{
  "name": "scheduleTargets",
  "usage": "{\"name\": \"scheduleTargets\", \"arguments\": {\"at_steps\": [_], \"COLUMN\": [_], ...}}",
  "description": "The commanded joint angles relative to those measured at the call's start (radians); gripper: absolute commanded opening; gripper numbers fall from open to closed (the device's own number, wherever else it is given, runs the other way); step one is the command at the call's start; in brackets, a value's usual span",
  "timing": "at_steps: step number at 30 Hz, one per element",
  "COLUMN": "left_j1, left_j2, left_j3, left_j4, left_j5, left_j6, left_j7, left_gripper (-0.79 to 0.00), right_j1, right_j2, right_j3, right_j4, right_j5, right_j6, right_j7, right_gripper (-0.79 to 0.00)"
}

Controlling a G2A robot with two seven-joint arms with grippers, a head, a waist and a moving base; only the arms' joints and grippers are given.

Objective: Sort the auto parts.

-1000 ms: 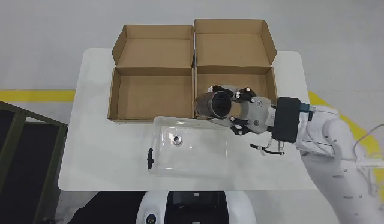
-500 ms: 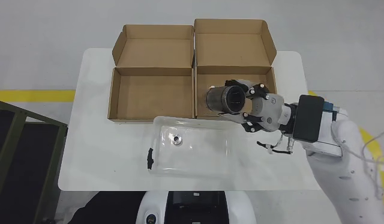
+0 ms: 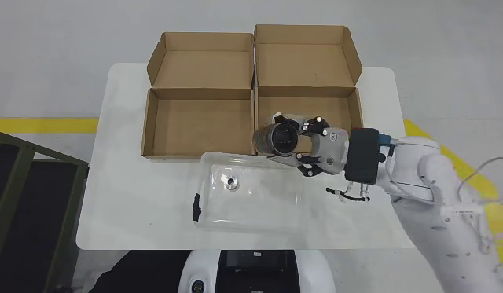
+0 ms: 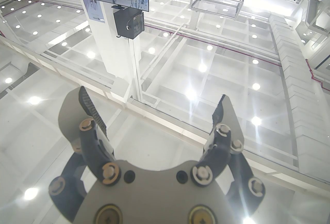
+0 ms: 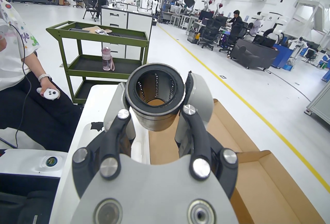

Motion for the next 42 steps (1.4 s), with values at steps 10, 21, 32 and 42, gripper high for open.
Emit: {"name": "scheduleTargets", "arguments": {"at_steps": [10,21,32,42], "left_j1": [0.000,0.000,0.000,0.000], "left_j2": [0.000,0.000,0.000,0.000], "left_j3": [0.000,0.000,0.000,0.000], "left_j4": [0.000,0.000,0.000,0.000], "left_j5": [0.000,0.000,0.000,0.000], "left_j6": [0.000,0.000,0.000,0.000], "left_j7": [0.000,0.000,0.000,0.000], "left_gripper": [0.000,0.000,0.000,0.000], "right_j1": [0.088,0.238,0.382,0.485], "right_j2": [-0.025,-0.072,-0.132,-0.200], "right_j3": [-0.162,-0.327,-0.461,-0.576], "right_j4": [0.111,0.251,0.390,0.531], "right_j5": [-0.029,-0.075,-0.096,-0.092], "right_j6": [0.025,0.089,0.160,0.222], "right_j7": [0.080,0.148,0.182,0.211], "right_gripper": [-0.785,-0.785,-0.785,-0.785]}}
